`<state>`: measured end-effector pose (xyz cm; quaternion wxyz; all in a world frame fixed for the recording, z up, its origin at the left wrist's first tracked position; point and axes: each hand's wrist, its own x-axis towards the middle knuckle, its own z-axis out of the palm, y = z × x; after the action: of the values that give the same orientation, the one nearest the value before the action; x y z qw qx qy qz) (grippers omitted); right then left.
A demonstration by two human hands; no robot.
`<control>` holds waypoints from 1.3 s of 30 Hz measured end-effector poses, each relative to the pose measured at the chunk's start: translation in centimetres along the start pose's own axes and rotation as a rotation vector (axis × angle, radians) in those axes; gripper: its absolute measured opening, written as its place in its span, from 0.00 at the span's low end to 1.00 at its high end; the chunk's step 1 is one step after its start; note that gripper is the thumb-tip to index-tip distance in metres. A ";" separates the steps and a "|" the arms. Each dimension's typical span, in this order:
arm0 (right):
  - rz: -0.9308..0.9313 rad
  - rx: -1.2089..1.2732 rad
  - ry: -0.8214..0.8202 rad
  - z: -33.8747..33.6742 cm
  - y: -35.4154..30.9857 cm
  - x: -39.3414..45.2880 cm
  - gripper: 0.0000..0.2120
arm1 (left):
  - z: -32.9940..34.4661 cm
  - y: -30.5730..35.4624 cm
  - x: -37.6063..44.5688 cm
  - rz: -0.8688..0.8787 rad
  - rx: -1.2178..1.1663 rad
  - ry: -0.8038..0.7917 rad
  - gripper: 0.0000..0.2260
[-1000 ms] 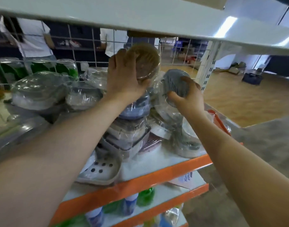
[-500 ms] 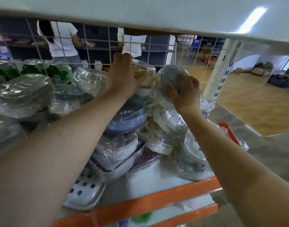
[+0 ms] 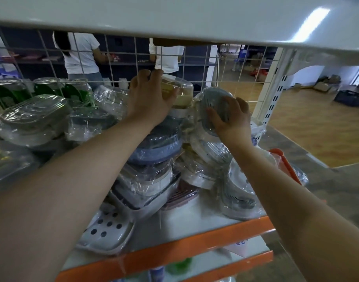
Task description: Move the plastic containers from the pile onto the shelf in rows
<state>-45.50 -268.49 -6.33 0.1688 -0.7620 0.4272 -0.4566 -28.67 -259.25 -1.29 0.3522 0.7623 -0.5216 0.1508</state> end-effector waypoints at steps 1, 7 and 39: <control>0.005 0.004 0.001 -0.2 0.1 -0.3 0.27 | -0.1 0.1 -0.2 -0.005 -0.002 -0.005 0.26; 0.038 0.012 -0.063 -0.8 0.2 -1.9 0.34 | -0.4 1.4 -1.8 0.001 0.003 -0.028 0.22; 0.119 -0.303 -0.163 -6.7 2.5 -6.0 0.29 | 2.2 5.4 -6.8 0.157 -0.170 -0.258 0.13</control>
<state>-53.67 -264.24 -7.74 0.1129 -0.7865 0.5202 -0.3131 -36.64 -257.18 -4.88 0.3325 0.6999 -0.6312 0.0341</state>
